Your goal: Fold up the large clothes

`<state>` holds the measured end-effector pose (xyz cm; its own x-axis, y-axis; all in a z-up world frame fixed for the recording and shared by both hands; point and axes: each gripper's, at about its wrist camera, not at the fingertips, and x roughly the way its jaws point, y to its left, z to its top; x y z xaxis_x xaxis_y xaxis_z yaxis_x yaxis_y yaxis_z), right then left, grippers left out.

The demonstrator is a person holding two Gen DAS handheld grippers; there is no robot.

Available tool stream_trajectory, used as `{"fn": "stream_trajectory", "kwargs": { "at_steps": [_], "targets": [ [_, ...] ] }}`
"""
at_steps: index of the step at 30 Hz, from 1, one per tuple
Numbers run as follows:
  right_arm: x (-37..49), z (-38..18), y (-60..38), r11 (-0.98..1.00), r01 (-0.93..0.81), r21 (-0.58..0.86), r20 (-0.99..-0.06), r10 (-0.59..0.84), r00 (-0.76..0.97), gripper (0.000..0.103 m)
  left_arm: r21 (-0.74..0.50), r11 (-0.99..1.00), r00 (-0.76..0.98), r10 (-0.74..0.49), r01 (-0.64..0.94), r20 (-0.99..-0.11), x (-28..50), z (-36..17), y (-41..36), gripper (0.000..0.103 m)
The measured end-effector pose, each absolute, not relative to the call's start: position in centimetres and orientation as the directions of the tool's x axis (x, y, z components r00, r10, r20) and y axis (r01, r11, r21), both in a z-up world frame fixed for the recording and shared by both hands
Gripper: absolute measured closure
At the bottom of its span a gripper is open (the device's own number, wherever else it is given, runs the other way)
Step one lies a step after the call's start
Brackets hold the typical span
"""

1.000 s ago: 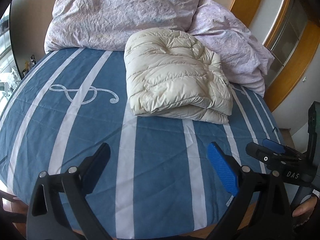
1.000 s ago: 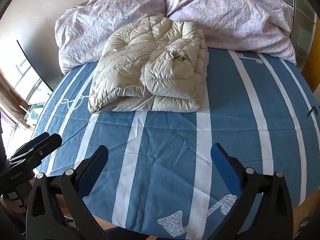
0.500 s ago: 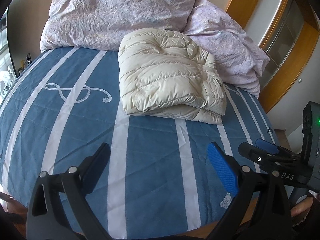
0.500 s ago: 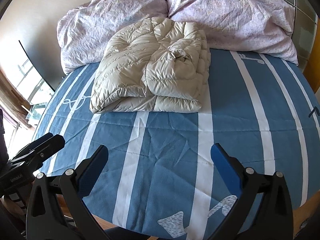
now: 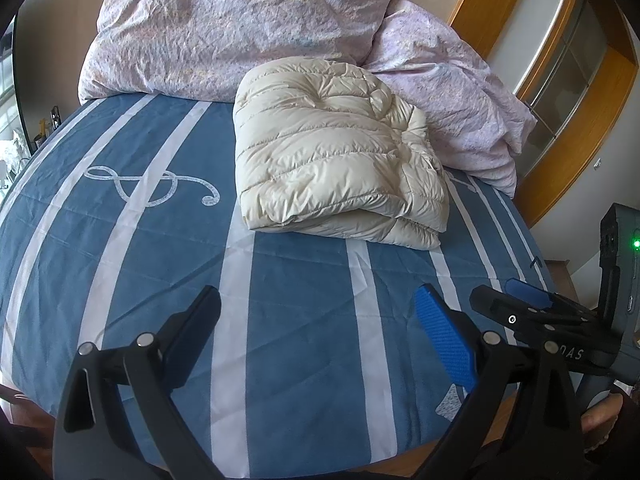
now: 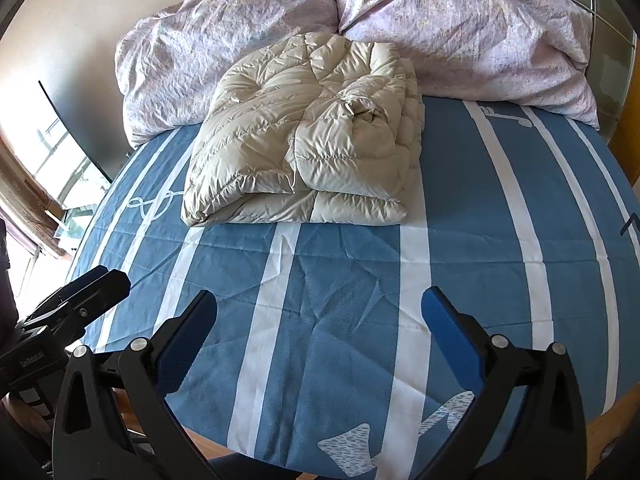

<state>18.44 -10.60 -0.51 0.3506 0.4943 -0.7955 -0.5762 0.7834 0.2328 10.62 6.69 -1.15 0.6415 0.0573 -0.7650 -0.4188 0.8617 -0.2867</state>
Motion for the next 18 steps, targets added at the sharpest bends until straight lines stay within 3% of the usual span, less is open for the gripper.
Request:
{"fn": "stream_trajectory", "kwargs": {
  "at_steps": [18],
  "targets": [
    [18.44, -0.66, -10.34, 0.783, -0.578, 0.230, -0.797, 0.492, 0.349, 0.001, -0.289, 0.855, 0.636, 0.059, -0.430, -0.770, 10.77, -1.43, 6.81, 0.006]
  ]
}}
